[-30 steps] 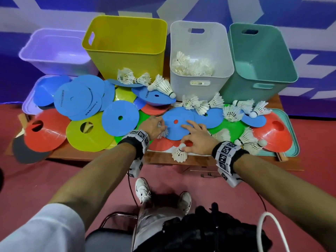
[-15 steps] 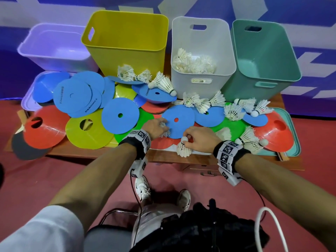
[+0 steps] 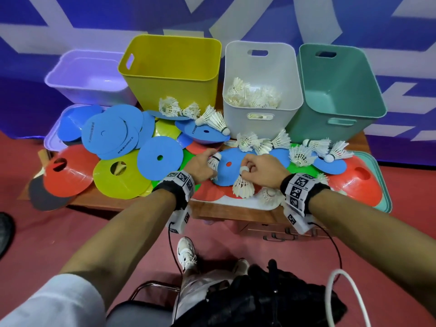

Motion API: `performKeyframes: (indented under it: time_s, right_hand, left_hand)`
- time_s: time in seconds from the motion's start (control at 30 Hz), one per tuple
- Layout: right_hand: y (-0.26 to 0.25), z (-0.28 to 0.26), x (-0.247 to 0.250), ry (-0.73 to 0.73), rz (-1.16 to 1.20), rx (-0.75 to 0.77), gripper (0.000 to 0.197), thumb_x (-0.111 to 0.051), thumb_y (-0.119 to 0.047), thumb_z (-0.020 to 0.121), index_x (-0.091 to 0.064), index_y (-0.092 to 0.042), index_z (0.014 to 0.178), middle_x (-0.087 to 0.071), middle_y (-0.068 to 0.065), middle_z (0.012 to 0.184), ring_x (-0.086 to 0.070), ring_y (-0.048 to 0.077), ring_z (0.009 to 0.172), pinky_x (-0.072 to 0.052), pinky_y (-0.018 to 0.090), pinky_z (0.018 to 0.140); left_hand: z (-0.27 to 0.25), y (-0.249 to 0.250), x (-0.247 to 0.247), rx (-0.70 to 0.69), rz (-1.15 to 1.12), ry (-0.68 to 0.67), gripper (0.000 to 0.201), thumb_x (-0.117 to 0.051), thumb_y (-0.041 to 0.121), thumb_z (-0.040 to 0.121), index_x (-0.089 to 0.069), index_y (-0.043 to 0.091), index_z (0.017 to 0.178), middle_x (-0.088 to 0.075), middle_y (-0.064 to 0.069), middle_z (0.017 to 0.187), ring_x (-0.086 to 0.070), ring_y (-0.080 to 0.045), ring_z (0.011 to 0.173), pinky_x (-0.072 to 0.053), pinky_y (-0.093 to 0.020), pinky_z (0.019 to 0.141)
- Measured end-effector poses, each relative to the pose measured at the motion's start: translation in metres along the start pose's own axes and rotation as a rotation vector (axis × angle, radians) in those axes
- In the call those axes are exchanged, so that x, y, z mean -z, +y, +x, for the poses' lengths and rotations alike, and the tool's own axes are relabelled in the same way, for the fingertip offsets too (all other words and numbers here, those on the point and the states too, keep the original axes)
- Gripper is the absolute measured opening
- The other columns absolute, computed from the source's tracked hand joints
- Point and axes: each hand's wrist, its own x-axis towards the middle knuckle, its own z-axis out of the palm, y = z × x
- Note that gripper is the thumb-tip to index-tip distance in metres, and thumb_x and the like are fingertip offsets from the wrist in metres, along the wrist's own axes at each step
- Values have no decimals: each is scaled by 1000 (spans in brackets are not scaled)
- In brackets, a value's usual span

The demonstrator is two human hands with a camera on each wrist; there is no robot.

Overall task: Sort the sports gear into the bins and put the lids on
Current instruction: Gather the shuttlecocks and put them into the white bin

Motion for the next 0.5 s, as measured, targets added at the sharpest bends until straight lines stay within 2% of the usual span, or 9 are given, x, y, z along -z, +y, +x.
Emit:
performKeyframes:
  time_s: [0.1,0.23,0.33,0.43,0.5]
  right_hand:
    - [-1,6,18,60,28,6,13,-60,-35,84,-59,-26,92,-58,-13,70,-58,11,71,-45,28,66]
    - [1,15,42,164,51,18,18,-61,-37,86,-61,-22,95,-65,-9,81,-61,17,78,-47,32,70]
    - [4,22,60,238,59,1,19,-61,-40,88,-58,-24,96,-66,-8,82,-61,18,78,-43,30,68]
    - [8,30,78,297,68,-21,21,-58,-44,91,-54,-25,98,-66,-7,84,-59,17,77,-37,29,65]
    - [10,37,90,342,81,-33,26,-57,-45,92,-54,-21,101,-65,-6,86,-58,17,77,-37,29,66]
  left_hand:
    - [-1,13,14,-53,-9,62,75,-71,7,77,-41,21,144,-59,-9,124,-56,-25,101,-43,-28,79]
    - [0,33,29,-86,-44,95,69,-70,13,80,-42,29,141,-62,-8,119,-60,-26,89,-51,-34,78]
    - [3,51,35,-124,-81,143,60,-70,19,80,-46,28,134,-62,-8,120,-63,-30,95,-53,-43,87]
    - [10,71,43,-165,-57,210,51,-70,26,81,-49,28,128,-62,-6,120,-60,-27,103,-49,-40,90]
    - [19,84,51,-227,-70,235,47,-70,27,83,-51,27,125,-61,-5,125,-58,-24,110,-47,-39,94]
